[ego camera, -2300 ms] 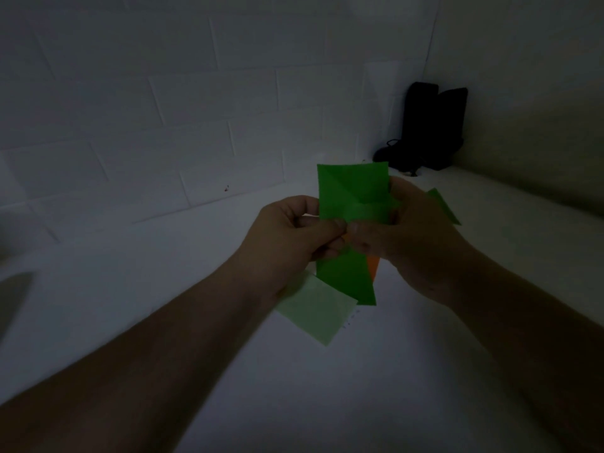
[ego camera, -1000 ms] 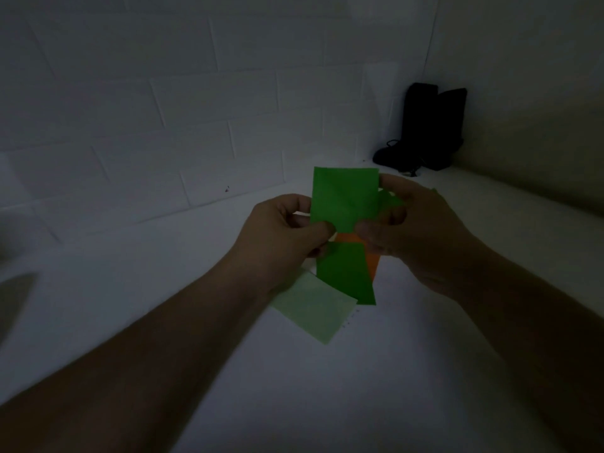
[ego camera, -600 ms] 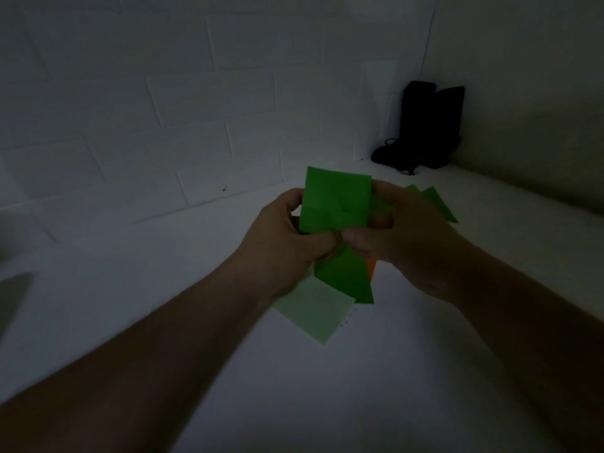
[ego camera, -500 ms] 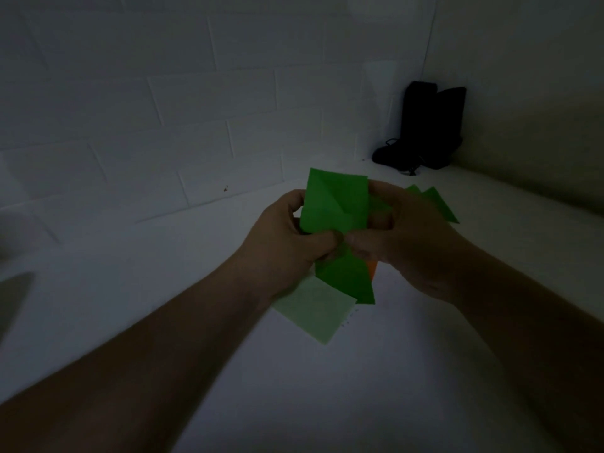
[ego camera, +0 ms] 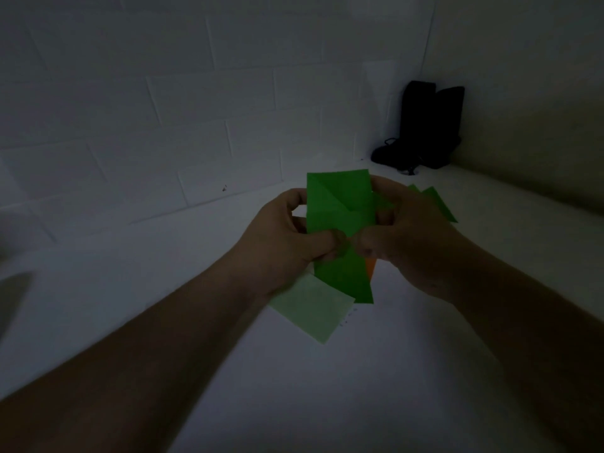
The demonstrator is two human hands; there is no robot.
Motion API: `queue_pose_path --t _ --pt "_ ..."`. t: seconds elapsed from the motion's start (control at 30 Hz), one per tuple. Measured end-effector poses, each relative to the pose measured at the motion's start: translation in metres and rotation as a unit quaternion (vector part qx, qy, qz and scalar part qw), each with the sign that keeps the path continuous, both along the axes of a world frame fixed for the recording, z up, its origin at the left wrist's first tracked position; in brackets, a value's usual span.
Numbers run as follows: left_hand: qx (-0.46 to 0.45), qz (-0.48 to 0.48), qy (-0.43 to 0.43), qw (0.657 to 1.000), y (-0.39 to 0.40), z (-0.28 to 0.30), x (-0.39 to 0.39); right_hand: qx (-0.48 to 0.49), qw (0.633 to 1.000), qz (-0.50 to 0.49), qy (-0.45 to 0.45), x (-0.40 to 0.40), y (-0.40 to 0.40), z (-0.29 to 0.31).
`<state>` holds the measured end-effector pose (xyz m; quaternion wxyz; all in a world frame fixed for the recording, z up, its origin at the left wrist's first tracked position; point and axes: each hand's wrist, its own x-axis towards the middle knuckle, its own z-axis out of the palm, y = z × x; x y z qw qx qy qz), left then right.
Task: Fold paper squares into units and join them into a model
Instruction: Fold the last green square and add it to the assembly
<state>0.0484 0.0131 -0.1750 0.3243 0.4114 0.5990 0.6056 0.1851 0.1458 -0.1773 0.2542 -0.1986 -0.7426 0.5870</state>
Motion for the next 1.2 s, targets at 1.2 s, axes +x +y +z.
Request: queue_pose_path --t 1.2 --pt "0.006 0.002 -0.116 0.993 0.001 0.004 -0.003 -0.093 0.995 -0.006 0.046 0.005 0.004 0.004"
